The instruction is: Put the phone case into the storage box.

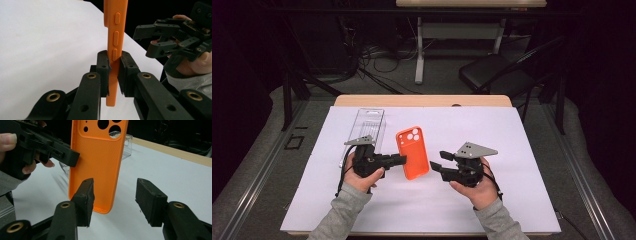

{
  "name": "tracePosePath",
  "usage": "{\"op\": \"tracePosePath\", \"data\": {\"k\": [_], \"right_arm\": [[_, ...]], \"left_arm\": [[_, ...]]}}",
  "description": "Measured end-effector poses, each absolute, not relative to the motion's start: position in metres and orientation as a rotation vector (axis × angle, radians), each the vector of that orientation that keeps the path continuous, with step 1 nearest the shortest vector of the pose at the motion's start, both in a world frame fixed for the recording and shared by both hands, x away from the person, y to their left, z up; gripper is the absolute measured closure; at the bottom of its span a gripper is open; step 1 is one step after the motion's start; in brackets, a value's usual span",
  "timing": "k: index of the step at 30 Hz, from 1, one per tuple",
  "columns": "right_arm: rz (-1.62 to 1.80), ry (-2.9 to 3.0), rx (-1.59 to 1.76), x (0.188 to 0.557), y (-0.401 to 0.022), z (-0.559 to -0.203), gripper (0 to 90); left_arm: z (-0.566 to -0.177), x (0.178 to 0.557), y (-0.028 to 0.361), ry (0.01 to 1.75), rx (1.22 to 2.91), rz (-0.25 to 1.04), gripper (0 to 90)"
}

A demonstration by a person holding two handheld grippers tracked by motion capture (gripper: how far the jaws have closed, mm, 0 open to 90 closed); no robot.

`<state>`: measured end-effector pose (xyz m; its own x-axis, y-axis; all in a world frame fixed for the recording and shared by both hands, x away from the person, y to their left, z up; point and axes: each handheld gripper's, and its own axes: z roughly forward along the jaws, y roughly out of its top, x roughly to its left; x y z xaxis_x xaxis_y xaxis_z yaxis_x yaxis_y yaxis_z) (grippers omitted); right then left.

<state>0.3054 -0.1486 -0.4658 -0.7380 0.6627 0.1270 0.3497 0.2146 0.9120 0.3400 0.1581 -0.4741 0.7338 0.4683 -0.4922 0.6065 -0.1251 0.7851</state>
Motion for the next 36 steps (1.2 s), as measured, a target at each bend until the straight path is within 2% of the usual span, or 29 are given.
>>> {"op": "tracePosePath", "data": {"k": [10, 21, 30, 36], "right_arm": [[1.557, 2.193, 0.948, 0.308, -0.156, -0.464, 41.6], [1.562, 2.232, 0.928, 0.309, -0.156, -0.465, 41.5], [1.588, 2.260, 0.924, 0.310, -0.156, -0.466, 37.0], [1.592, 2.267, 0.920, 0.309, -0.155, -0.466, 37.0]], "left_arm": [[-0.473, 0.339, 0.157, 0.829, 1.775, -0.161, 80.4], [-0.474, 0.337, 0.152, 0.803, 1.800, -0.171, 80.3], [-0.474, 0.336, 0.147, 0.787, 1.811, -0.185, 80.3], [-0.475, 0.335, 0.144, 0.774, 1.821, -0.197, 80.3]]}}
